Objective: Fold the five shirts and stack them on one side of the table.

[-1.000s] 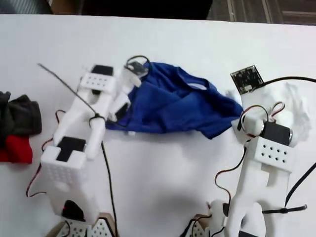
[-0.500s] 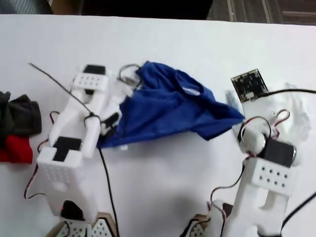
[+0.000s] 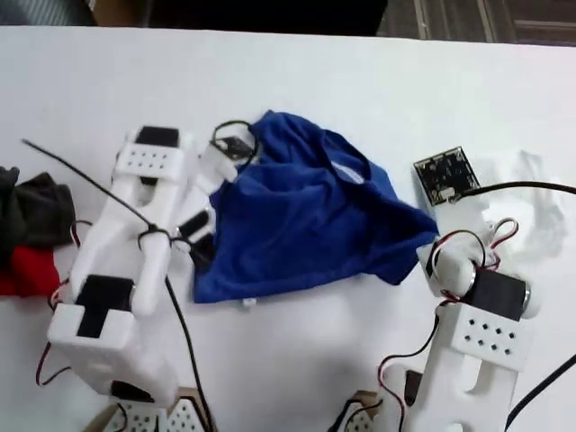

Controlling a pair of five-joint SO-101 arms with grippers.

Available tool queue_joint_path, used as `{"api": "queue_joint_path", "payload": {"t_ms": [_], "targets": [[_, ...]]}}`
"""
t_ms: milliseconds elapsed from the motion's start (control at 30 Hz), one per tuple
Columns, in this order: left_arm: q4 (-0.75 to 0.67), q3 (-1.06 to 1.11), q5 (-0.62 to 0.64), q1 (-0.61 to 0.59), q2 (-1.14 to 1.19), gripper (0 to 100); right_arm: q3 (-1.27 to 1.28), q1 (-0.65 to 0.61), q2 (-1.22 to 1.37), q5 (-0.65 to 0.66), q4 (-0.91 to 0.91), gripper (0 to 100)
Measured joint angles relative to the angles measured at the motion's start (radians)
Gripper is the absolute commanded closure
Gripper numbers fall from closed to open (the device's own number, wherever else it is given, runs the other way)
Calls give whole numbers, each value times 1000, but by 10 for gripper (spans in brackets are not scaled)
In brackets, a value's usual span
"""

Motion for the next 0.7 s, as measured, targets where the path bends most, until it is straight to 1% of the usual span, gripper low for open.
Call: {"api": "queue_joint_path", "payload": {"t_ms": [200,400,500,633,700], "targets": [[-219,180,15,11,0,771,8,0,-11,0,-3,978],[-336,307,21,80,0,771,8,0,-11,0,-3,978],[-371,344,15,101,-15,771,8,0,-11,0,-3,978],[-385,367,-20,106,-29,771,8,0,-11,0,-3,978],[-387,370,-28,106,-29,790,8,0,-11,0,-3,978]]}}
